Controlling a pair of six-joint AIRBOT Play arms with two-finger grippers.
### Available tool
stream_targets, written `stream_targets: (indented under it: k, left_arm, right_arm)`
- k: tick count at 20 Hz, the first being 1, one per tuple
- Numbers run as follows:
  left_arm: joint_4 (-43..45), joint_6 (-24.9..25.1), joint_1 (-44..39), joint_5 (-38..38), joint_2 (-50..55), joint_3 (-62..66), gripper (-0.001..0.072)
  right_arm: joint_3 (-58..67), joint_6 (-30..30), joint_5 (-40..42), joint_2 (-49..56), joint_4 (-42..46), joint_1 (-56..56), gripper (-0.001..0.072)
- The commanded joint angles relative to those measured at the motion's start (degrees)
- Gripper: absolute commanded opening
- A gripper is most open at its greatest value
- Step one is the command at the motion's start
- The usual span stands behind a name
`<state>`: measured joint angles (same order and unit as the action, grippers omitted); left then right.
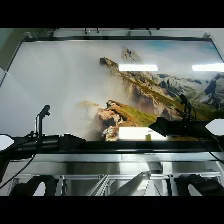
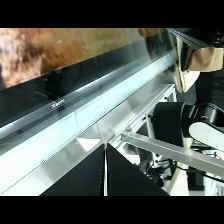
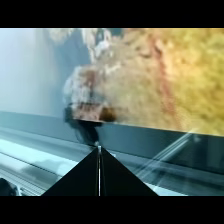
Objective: Fold the shirts.
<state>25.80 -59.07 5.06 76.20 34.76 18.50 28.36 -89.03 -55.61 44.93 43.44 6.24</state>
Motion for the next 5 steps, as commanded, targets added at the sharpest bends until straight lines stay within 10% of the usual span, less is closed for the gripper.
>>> stream_targets:
  k: [1,5]
  left_arm:
    - [0.09,0.0,-0.02,-0.66,-3.21,-0.98,0.0021]
    - [0.04,-0.57,-0.04,-0.76,-4.83,-0.98,0.0021]
  right_arm:
    - [-0.83,0.37,1.18,-0.44,-1.7,0.7,0.002]
    - [-0.83,0.37,1.18,-0.44,-1.7,0.7,0.0021]
